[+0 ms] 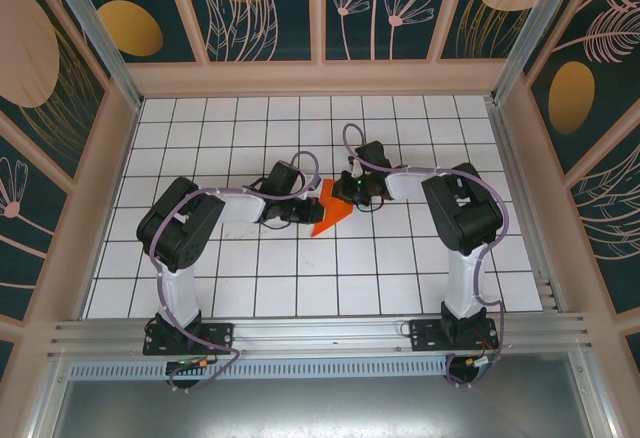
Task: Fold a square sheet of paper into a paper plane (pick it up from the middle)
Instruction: Fourth fold the wing at the center of the table.
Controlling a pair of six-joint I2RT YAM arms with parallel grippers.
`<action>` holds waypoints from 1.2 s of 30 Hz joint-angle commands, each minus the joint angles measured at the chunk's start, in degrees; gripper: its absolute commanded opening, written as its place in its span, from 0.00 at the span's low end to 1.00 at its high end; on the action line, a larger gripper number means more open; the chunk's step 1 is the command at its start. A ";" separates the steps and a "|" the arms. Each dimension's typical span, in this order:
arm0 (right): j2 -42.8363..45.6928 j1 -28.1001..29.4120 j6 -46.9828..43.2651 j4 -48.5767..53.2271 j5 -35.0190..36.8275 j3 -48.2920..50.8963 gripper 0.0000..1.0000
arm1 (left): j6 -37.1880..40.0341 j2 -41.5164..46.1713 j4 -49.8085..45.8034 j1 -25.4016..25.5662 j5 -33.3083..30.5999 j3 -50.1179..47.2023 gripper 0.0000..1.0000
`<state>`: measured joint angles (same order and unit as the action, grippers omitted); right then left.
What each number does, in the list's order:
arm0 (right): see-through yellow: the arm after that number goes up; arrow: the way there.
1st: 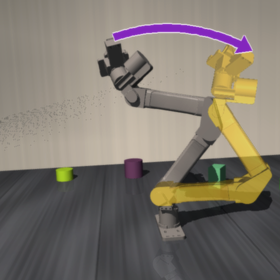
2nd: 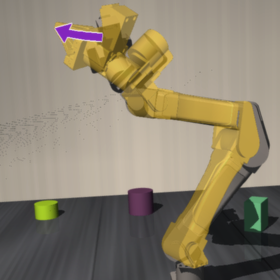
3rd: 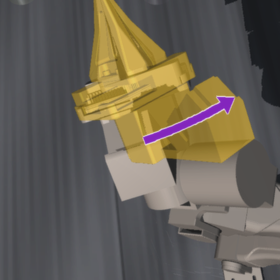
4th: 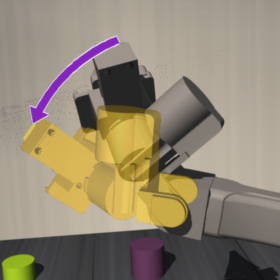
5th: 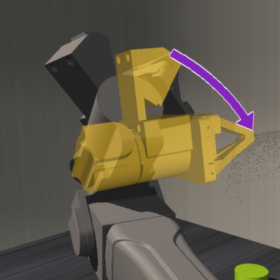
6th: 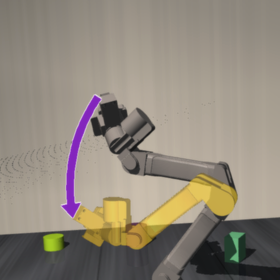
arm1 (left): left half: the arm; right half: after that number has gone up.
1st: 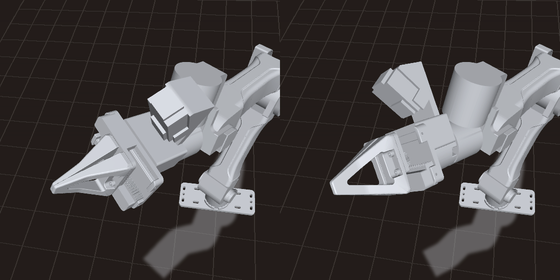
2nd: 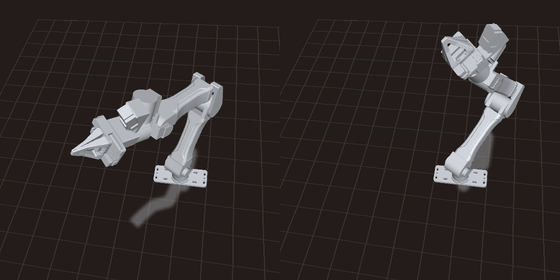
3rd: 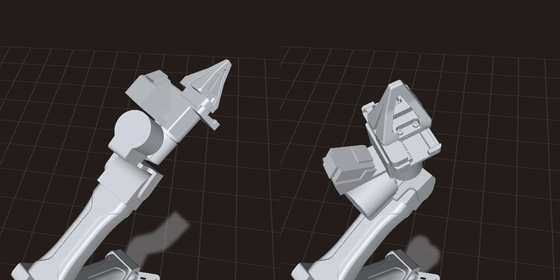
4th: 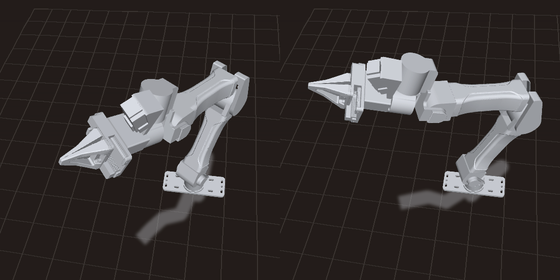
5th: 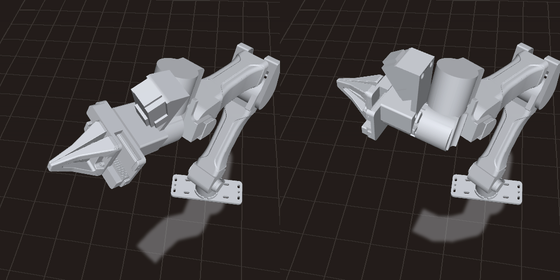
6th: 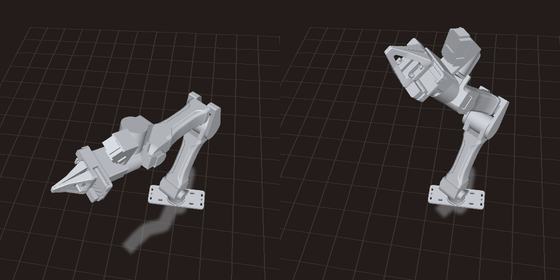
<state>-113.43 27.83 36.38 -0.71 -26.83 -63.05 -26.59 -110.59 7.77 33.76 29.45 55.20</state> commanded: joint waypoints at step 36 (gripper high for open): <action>-6.31 0.04 -0.08 9.51 5.56 -1.82 0.00 | -10.13 2.74 -5.34 1.53 2.46 -1.42 0.10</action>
<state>-114.93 27.83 36.38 3.92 -26.63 -66.24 -35.31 -106.80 3.20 34.96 32.12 55.94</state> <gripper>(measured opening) 0.066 0.102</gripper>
